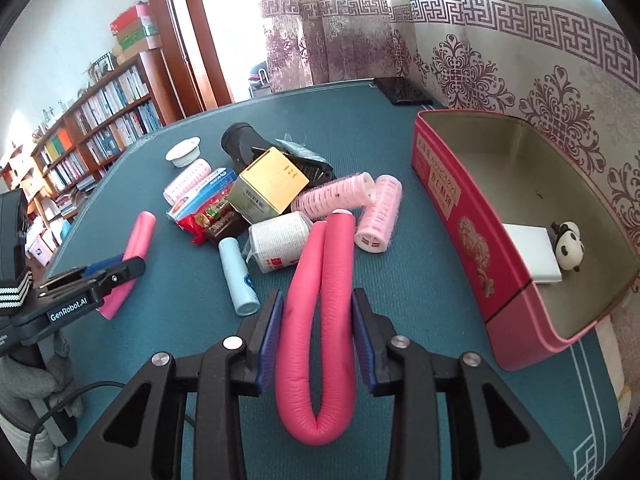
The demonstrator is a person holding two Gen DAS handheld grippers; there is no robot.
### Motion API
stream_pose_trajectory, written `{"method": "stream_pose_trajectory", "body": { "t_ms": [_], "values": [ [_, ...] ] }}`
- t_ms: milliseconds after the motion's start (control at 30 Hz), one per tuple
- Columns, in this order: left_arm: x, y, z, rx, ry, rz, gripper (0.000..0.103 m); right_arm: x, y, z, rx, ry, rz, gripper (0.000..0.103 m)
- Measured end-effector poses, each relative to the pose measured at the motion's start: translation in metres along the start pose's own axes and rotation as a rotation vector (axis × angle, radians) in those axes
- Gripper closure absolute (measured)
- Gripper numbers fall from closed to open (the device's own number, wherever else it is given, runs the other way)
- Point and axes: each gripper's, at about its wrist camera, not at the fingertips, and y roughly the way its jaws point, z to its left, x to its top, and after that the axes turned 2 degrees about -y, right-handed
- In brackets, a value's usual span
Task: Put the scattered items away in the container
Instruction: 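Grasp a pink foam curler with the left gripper while the right gripper grasps another, then carry both pink foam curlers into the red tin box and release them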
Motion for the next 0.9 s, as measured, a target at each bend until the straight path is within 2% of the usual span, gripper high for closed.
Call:
{"method": "stream_pose_trajectory", "body": {
  "t_ms": [200,400,900],
  "values": [
    [0.002,-0.01,-0.019,-0.031,0.024,-0.012,0.068,-0.002,-0.006,-0.011,0.01,0.024,-0.014,0.065],
    [0.007,-0.015,-0.04,-0.062,0.053,-0.019,0.068,0.001,-0.022,-0.025,-0.001,0.059,-0.065,0.065],
    [0.028,-0.014,-0.107,-0.137,0.164,-0.026,0.068,0.015,-0.057,-0.093,-0.095,0.165,-0.191,0.065]
  ]
}}
